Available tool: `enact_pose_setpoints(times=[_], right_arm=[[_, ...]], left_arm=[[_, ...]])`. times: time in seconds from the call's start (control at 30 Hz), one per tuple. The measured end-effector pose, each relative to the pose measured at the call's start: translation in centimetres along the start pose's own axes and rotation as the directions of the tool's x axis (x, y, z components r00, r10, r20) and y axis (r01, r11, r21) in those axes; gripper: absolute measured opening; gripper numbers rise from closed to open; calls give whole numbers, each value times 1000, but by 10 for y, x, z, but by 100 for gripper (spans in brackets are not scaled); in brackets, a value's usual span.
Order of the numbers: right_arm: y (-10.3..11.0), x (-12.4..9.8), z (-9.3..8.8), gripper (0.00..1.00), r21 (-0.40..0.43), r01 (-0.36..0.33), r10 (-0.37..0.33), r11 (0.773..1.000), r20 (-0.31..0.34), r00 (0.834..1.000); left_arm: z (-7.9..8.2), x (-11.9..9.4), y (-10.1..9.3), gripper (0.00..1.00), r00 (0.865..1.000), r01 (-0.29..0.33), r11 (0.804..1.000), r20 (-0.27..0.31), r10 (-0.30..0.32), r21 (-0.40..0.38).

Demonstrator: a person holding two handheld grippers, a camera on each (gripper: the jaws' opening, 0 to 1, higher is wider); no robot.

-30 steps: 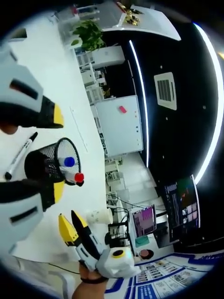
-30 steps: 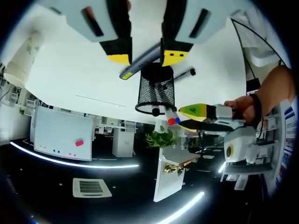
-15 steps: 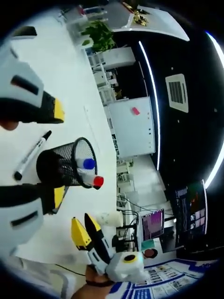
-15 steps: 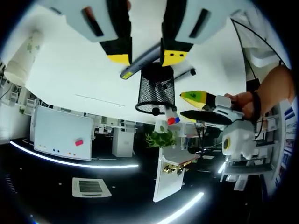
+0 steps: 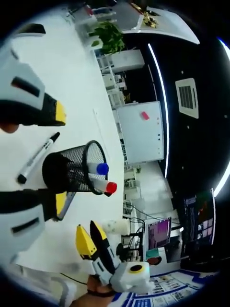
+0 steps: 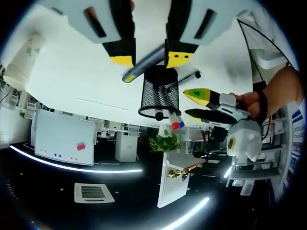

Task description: Place the scattered laser pointers and whiteboard markers into the pen holder and stack the scattered paper cups together

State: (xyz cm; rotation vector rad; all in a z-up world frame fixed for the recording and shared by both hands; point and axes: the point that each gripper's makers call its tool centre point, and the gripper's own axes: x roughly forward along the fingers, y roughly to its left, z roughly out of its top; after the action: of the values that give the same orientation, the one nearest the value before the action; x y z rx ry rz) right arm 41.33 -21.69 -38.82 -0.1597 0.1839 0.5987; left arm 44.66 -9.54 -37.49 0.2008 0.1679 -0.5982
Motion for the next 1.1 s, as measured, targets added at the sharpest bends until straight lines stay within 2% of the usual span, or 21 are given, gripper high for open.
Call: enact_pose_setpoints(times=[0.9,1.1], right_arm=[[3,1,-1,24,-9,-8,8,1000,-6,1000],[4,0,-2,24,-12,-11,10,1000,-9,1000]], left_arm=[[-35,7,-6,52,993,-24,1000,-116,25,5],[-40,8,-6,51,991,-31,999,-127,33,11]])
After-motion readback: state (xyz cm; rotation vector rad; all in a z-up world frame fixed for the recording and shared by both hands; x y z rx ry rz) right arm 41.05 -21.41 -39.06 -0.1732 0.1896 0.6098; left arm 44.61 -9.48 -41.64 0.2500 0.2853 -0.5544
